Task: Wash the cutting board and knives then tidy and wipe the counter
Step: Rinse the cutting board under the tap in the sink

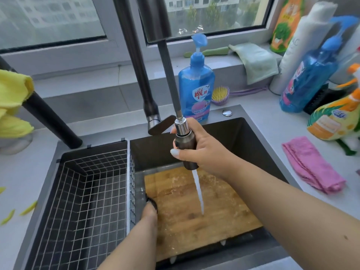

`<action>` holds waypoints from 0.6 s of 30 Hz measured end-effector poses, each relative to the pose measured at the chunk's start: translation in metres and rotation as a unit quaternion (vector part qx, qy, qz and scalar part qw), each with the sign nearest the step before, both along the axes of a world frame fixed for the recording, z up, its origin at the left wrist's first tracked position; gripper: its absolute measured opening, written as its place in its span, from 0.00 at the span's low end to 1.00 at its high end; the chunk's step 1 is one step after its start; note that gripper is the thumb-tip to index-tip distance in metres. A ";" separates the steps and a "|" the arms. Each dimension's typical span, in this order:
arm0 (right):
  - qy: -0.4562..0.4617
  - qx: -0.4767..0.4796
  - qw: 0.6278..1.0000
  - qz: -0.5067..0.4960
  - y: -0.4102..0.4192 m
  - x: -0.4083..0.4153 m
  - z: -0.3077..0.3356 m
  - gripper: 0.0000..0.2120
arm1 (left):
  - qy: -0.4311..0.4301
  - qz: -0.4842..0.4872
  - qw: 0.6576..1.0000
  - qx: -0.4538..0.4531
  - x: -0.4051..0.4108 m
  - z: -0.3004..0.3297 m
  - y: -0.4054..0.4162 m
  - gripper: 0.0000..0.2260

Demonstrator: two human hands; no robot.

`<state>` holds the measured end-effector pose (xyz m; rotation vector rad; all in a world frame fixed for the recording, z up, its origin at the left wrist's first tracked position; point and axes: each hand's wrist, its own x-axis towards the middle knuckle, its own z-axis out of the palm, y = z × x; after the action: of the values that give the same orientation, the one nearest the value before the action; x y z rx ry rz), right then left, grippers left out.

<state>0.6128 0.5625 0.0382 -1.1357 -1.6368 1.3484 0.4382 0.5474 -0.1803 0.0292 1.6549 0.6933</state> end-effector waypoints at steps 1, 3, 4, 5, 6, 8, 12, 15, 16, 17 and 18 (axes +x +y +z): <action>0.000 0.003 1.000 -0.006 -0.001 -0.001 0.000 0.14 | 0.017 -0.001 1.000 -0.002 -0.003 -0.002 0.000 0.21; 0.005 0.000 1.000 -0.017 -0.003 -0.002 0.000 0.07 | 0.015 0.016 1.000 -0.015 -0.005 0.005 -0.001 0.22; 0.010 -0.007 1.000 -0.022 -0.003 -0.002 0.000 0.07 | 0.021 0.017 1.000 -0.015 -0.004 0.011 -0.004 0.23; 0.012 -0.013 1.000 -0.024 -0.004 -0.003 0.000 0.11 | 0.029 -0.003 1.000 -0.005 -0.005 0.008 -0.005 0.23; 0.009 -0.014 1.000 -0.025 -0.005 -0.002 0.000 0.13 | 0.038 -0.016 0.999 0.001 -0.005 0.010 -0.005 0.24; -0.005 -0.012 1.000 -0.026 -0.006 0.000 0.002 0.15 | 0.016 -0.020 1.000 0.018 -0.014 -0.009 0.000 0.31; -0.122 0.061 0.989 -0.048 -0.006 0.008 0.015 0.07 | 0.016 -0.055 0.997 0.042 -0.003 0.044 -0.010 0.31; -0.164 0.068 0.983 -0.042 -0.008 0.010 0.026 0.11 | 0.022 -0.108 0.990 0.089 0.002 0.063 -0.018 0.26; -0.165 0.062 0.984 -0.032 -0.009 0.009 0.030 0.12 | 0.019 -0.122 0.987 0.103 0.002 0.070 -0.021 0.22; -0.165 0.058 0.984 -0.023 -0.010 0.007 0.032 0.12 | 0.024 -0.128 0.984 0.118 0.001 0.076 -0.024 0.17; -0.165 0.057 0.985 -0.016 -0.011 0.004 0.034 0.12 | 0.037 -0.141 0.981 0.129 -0.002 0.080 -0.025 0.16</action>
<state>0.6171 0.5512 0.0718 -1.3638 -1.8937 1.0719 0.4360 0.5226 -0.1006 0.4723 1.5801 0.6895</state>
